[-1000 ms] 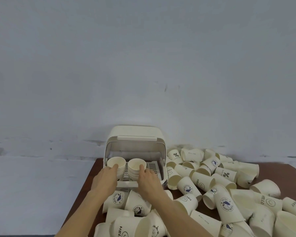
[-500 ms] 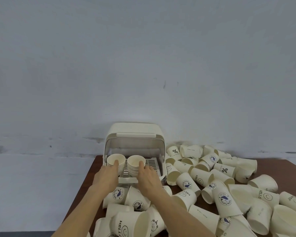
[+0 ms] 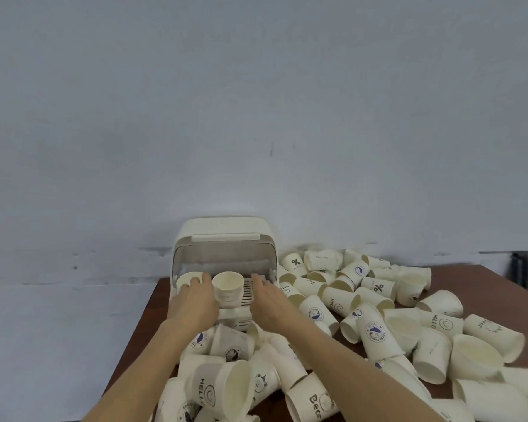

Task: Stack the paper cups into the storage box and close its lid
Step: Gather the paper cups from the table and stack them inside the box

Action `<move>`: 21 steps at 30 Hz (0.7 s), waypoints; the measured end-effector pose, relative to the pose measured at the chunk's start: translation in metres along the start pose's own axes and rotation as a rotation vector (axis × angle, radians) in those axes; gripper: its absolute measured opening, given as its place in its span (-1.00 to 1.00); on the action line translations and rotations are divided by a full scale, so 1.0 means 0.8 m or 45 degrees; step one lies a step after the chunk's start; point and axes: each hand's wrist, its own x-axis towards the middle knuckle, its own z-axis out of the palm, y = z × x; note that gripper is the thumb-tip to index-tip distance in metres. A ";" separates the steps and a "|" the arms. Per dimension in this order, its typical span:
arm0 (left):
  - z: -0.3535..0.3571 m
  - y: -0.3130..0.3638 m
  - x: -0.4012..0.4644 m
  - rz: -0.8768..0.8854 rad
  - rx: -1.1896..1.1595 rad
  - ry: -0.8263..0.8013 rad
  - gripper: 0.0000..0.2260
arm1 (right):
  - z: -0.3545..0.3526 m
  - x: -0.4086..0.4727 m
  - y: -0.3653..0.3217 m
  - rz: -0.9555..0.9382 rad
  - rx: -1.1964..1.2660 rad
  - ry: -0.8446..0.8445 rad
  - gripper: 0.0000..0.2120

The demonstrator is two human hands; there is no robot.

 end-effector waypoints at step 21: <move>-0.026 0.054 -0.100 0.416 -0.056 -0.161 -0.74 | -0.032 -0.109 0.068 0.027 -0.013 0.030 -0.77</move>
